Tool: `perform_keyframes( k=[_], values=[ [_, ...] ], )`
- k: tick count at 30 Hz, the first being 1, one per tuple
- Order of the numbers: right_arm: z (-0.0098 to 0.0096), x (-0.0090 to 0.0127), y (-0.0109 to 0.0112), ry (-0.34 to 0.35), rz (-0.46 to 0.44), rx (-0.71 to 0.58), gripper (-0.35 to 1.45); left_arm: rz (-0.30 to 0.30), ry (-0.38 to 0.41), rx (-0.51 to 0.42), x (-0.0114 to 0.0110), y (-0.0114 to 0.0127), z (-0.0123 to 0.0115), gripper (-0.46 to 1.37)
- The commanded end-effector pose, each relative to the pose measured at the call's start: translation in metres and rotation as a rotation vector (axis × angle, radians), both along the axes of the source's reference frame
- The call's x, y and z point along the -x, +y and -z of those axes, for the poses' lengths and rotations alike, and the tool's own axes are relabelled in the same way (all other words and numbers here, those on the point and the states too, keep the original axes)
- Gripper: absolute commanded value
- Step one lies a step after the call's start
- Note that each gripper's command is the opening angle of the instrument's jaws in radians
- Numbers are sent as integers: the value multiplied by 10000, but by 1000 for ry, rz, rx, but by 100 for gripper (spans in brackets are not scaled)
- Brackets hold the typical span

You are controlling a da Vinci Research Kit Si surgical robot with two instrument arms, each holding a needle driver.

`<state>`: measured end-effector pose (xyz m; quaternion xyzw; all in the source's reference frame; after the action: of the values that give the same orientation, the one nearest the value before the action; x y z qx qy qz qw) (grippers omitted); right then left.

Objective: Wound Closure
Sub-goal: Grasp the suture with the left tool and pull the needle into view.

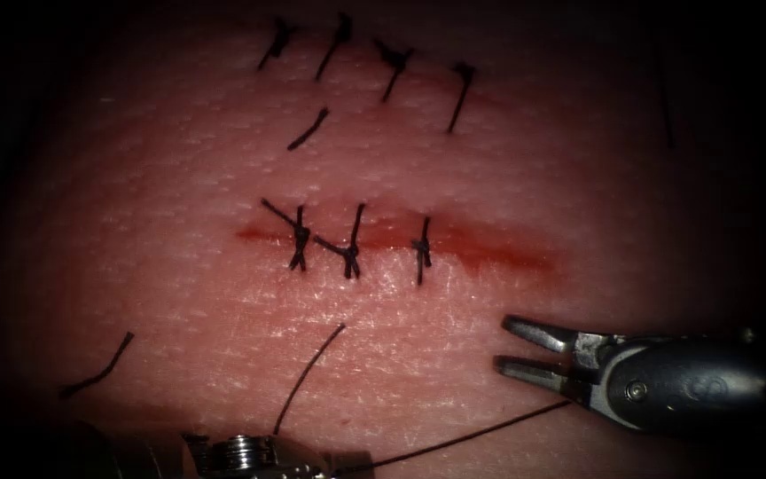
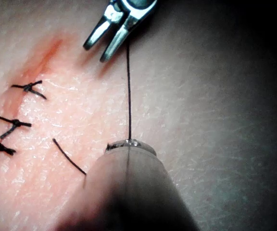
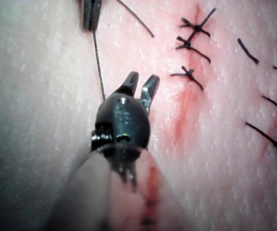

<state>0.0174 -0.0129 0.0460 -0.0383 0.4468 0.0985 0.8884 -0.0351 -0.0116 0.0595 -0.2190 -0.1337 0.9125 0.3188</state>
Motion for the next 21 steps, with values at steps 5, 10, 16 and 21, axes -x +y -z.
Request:
perform_keyframes(
  k=[5, 10, 16, 21],
  values=[
    [3, 0, 1, 2, -4, 1, -7, 39, 4, 11, -2, 20, 14, -35],
    [9, 2, 4, 21, -21, 9, -10, 56, 25, 27, 4, 58, 37, -35],
    [33, 17, 13, 91, -87, 43, -10, 68, 46, 20, 16, 125, 61, -35],
    [43, 23, 14, 119, -91, 43, -9, 92, 28, 42, 39, 186, 63, -35]
  ],
)
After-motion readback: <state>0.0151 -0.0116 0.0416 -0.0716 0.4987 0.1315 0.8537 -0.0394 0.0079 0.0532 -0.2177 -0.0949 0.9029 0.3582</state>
